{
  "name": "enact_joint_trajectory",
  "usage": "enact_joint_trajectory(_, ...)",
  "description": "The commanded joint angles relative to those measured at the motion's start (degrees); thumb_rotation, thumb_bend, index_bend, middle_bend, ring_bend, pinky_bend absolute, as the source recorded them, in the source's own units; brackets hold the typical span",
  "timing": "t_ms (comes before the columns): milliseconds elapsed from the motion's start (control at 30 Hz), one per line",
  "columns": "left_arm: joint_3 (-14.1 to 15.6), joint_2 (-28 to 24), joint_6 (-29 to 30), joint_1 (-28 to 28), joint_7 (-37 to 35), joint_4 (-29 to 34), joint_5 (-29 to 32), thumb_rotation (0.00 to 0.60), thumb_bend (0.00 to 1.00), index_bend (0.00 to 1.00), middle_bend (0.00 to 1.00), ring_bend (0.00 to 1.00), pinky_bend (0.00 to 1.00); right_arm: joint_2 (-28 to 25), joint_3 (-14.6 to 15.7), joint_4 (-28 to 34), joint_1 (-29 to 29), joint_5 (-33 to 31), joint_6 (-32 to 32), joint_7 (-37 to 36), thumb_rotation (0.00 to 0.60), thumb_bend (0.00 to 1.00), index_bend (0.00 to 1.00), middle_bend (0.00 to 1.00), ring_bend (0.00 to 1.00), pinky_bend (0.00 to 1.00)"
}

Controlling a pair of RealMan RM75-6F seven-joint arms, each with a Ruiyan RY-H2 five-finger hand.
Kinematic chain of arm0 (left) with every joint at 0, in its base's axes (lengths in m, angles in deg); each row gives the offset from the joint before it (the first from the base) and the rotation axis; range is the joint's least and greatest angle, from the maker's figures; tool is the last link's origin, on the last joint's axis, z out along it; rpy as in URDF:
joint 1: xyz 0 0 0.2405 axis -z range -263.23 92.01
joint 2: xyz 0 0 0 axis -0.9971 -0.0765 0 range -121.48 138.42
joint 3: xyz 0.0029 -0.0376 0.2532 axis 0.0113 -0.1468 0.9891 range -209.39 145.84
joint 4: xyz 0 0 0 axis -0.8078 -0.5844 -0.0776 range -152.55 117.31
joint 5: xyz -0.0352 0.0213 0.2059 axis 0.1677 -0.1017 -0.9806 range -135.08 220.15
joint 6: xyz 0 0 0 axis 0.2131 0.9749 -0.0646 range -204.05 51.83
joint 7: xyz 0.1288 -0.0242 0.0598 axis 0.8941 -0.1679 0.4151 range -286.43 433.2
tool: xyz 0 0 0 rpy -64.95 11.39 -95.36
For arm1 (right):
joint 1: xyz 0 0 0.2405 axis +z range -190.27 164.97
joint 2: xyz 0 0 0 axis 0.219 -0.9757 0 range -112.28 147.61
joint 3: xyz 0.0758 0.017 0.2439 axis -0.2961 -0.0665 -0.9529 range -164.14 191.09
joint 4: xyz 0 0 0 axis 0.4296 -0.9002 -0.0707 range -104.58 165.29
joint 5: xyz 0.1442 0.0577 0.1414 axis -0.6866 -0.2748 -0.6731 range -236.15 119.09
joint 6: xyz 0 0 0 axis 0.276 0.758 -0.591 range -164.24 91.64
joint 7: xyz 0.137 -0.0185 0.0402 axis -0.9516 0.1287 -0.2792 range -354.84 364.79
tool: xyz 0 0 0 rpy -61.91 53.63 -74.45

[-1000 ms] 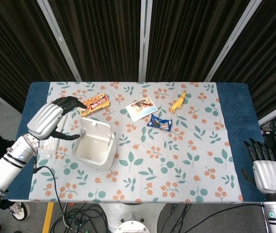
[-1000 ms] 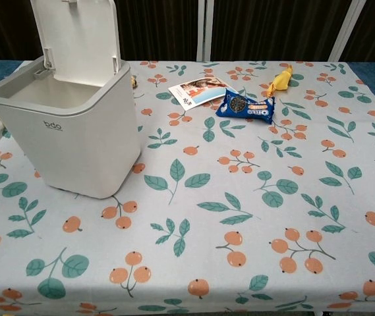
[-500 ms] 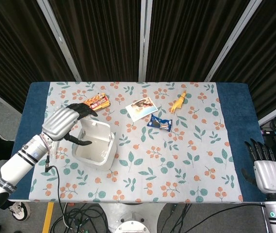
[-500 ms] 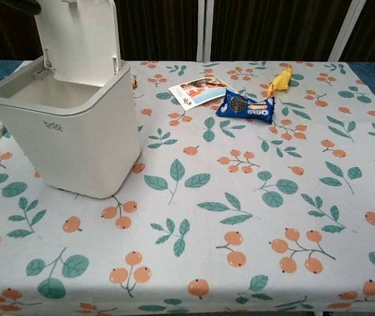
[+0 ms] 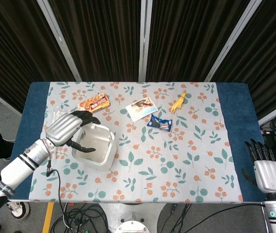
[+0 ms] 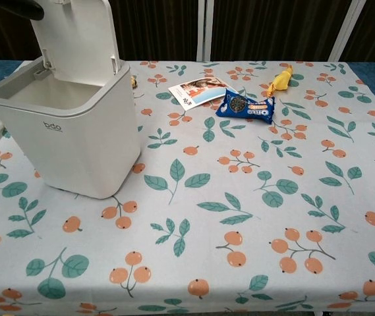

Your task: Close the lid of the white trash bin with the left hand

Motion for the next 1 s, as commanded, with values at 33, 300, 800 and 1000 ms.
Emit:
enact_joint_trajectory(33,0.9,-0.9,0.7,-0.7,0.7,1.1,-1.2,0.379,0.09,0.27,0.32,0.17,0.23,0.1,0.0,-0.1,0.0,0.0,-0.1,0.0,0.600,0.22,0.00,0.00,0.00,0.00)
enact_joint_trajectory(300,2.9,-3.0,1.6,-2.2,1.4,4.3,-3.1,0.370,0.09,0.27,0.35,0.20,0.24,0.4,0.1,-0.2,0.3,0.1,-0.4,0.2,0.600,0.22,0.00,0.00,0.00,0.00)
enact_joint_trajectory(800,7.2,-1.3,5.9,-5.7,6.3,6.3,-7.5,0.340,0.09,0.27,0.35,0.20,0.24,0.5,0.0,-0.5,0.3,0.0,-0.5,-0.3,0.600,0.22,0.00,0.00,0.00,0.00)
enact_joint_trajectory(1000,8.6,0.4,6.6,-6.5,6.6,5.4,-8.2,0.329,0.09,0.27,0.35,0.20,0.24,0.8,0.2,-0.7,0.5,0.0,-0.8,-0.2,0.600,0.22,0.00,0.00,0.00,0.00)
